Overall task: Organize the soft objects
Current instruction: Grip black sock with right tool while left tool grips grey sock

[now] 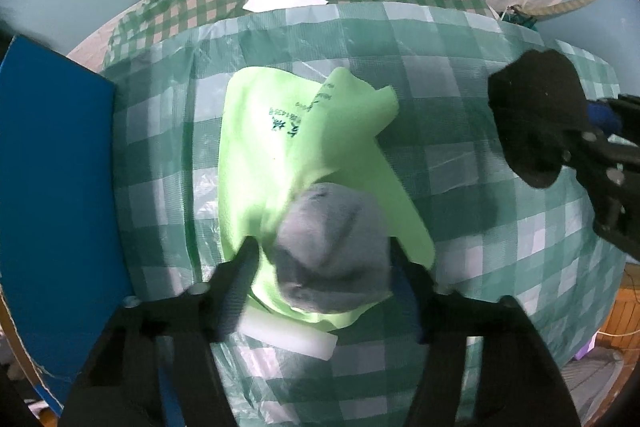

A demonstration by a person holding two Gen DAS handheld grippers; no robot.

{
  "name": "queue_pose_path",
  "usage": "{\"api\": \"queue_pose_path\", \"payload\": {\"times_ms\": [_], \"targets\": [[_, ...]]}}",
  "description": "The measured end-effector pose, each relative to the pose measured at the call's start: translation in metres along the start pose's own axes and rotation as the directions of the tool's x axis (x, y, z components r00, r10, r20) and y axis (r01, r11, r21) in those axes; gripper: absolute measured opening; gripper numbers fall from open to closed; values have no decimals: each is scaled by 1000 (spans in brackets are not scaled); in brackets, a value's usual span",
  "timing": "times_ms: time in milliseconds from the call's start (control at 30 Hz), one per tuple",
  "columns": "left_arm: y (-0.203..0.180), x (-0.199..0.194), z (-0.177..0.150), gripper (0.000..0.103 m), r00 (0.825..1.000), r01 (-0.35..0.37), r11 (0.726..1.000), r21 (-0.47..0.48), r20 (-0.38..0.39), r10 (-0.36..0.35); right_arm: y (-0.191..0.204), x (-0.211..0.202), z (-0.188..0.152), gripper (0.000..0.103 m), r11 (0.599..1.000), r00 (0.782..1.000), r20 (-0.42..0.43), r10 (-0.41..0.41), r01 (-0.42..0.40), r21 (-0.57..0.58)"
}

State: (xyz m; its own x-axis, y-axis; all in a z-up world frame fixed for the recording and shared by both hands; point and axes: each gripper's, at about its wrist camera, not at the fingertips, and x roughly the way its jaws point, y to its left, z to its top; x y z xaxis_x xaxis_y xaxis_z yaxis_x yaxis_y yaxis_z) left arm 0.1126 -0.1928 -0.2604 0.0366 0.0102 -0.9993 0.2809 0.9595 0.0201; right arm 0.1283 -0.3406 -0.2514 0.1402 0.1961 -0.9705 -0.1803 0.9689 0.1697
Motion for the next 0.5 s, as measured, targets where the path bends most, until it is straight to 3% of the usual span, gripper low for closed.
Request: {"api": "queue_pose_path", "payload": {"times_ms": [167, 500], "targets": [[-4, -5, -5, 37, 1000, -5, 1000, 19, 20, 5, 2, -4, -12, 34, 1000, 1000, 1, 0, 0, -11], [8, -28, -19, 36, 996, 68, 998, -10, 66, -67, 5, -18, -31, 34, 1000, 1000, 11, 30, -30, -5]]}}
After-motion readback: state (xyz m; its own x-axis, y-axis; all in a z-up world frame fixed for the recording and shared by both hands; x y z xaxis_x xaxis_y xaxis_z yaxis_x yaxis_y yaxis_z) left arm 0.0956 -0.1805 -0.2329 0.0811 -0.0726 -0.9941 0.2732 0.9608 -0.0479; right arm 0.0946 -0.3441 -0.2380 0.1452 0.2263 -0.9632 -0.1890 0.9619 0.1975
